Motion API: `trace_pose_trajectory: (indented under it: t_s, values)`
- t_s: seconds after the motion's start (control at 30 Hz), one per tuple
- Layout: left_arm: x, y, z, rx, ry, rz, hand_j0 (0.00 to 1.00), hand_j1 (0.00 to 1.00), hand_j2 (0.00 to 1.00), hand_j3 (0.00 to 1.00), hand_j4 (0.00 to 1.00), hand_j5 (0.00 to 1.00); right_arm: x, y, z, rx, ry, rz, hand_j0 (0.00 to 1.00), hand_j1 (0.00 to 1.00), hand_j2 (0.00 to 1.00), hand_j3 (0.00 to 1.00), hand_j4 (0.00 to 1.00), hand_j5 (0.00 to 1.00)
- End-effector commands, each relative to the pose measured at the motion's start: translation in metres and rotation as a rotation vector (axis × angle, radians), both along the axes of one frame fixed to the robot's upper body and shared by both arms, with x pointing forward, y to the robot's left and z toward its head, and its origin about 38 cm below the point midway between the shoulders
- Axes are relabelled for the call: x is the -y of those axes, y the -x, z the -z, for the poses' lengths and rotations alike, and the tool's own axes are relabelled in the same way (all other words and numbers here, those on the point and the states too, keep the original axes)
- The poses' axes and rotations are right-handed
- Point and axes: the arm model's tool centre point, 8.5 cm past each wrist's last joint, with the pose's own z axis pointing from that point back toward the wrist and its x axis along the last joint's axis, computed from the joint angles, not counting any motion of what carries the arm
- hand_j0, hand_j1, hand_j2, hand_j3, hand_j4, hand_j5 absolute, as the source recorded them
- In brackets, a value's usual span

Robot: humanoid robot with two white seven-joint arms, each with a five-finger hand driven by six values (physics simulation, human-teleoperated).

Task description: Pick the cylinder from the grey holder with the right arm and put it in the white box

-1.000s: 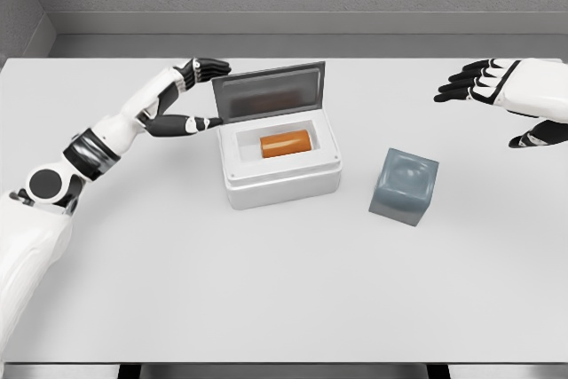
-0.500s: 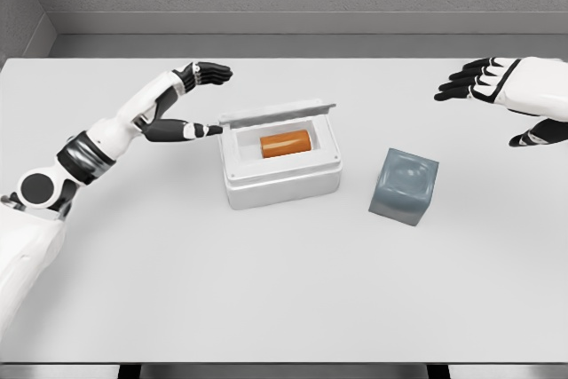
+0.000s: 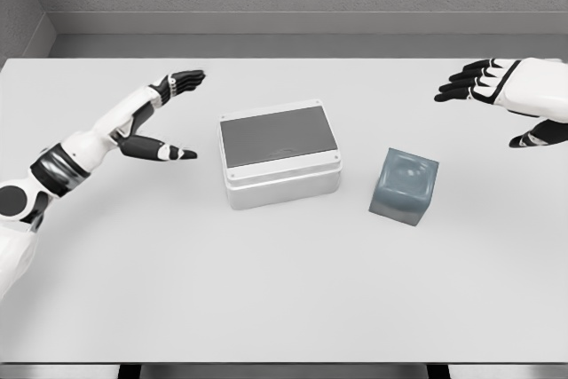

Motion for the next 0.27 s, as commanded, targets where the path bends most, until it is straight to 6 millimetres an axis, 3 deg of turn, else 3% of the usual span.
trace_pose_trajectory:
  t_s: [0.0, 0.13, 0.23]
  values:
    - [-0.008, 0.001, -0.005, 0.021, 0.005, -0.002, 1.0, 1.0, 1.0, 1.0, 1.0, 1.0, 0.0, 0.0, 0.0, -0.002, -0.006, 0.002, 1.0, 1.0, 1.0, 1.0, 1.0, 1.0]
    - [-0.026, 0.007, -0.005, 0.006, 0.0, -0.025, 1.0, 1.0, 1.0, 1.0, 1.0, 1.0, 0.0, 0.0, 0.0, -0.003, -0.005, 0.002, 1.0, 1.0, 1.0, 1.0, 1.0, 1.0]
    - [-0.03, 0.007, -0.006, 0.007, -0.006, -0.029, 1.0, 1.0, 1.0, 1.0, 1.0, 1.0, 0.001, 0.001, 0.004, -0.013, -0.006, 0.003, 1.0, 1.0, 1.0, 1.0, 1.0, 1.0]
